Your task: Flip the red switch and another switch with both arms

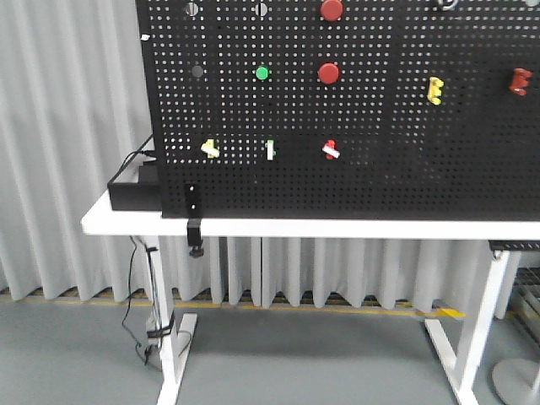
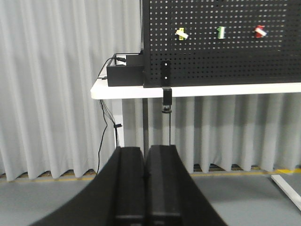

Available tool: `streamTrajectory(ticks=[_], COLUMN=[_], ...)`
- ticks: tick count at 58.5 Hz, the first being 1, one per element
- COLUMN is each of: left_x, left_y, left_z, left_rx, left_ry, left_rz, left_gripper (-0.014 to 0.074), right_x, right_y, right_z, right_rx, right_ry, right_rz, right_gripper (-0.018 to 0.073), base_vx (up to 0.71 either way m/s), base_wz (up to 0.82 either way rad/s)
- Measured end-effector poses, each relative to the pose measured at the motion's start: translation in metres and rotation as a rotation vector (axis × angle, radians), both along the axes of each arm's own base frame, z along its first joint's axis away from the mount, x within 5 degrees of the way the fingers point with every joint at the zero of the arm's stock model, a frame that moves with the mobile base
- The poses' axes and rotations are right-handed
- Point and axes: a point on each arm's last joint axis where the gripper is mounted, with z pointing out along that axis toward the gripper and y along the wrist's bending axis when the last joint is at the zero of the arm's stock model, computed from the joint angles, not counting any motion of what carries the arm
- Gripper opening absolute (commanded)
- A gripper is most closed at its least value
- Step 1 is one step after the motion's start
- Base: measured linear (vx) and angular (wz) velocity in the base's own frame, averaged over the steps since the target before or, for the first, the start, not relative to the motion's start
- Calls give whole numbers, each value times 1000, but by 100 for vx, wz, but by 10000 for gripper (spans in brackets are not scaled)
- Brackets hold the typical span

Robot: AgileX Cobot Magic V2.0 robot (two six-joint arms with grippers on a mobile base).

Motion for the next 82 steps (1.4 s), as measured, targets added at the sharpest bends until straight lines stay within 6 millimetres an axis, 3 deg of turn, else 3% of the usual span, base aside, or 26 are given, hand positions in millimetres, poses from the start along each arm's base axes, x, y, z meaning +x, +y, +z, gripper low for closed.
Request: streamTrajectory(ticks=[44, 82], left_x=[0, 0], left_y=[0, 0], left_z=[0, 0], left_rx=[0, 0], left_ry=[0, 0], left_rz=[0, 0], left_gripper=[3, 3], right_x=[0, 0], right_y=[0, 0], right_z=[0, 0], right_rx=[0, 0], right_ry=[0, 3], right_rz=[0, 0], right_gripper=[-6, -6], base_vx=[40, 20], base_wz=[-5, -1])
